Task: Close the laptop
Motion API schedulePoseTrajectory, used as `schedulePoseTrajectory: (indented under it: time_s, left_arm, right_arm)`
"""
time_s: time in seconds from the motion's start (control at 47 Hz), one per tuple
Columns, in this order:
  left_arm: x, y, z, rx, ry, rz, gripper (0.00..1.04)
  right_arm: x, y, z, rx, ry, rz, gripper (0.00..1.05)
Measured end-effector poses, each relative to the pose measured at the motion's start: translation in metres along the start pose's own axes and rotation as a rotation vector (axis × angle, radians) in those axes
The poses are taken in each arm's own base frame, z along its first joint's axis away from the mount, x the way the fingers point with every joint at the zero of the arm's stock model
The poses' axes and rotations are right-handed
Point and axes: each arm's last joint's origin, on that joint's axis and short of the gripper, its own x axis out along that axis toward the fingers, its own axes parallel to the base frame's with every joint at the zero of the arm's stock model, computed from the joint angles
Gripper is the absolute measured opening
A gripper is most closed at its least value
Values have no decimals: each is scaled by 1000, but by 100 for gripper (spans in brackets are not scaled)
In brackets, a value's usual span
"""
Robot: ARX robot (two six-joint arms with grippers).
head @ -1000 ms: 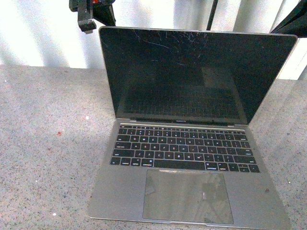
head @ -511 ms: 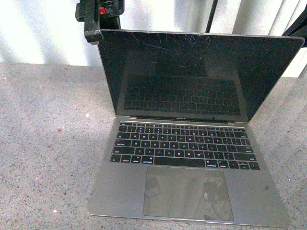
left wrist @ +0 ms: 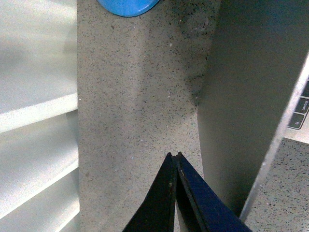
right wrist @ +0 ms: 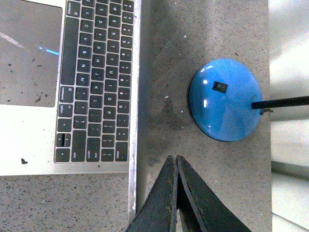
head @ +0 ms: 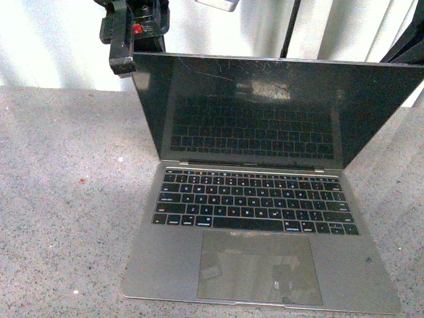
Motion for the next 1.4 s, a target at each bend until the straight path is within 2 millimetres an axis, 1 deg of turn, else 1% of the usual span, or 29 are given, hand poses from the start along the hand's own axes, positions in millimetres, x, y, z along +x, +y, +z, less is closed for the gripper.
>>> schedulePoseTrajectory:
  time_s: [0.149,0.319,0.447,0.617,0.809,1.064,1.404]
  left_arm:
    - [-1,-6,-2,5,0,-8,4]
    - [-1,-12,-3,10,0,-18,4]
    - [0,-21,-3,16,-4,-24,4]
    - [2,-35,-4,26,-11,-38,4]
    - [11,-52,-6,40,-9,-68,4]
    - [15,-64,-7,47,-20,-84,4]
    - [24,-79,-11,52,-19,-110,4]
  right_arm:
    - [0,5,6,2,6,22,3]
    - [2,11,8,7,23,44,3]
    - [4,17,8,15,30,56,3]
    - [15,28,7,44,40,83,3]
    - [25,40,9,64,38,103,3]
    - [39,54,8,81,34,125,3]
    - [49,67,1,99,32,140,3]
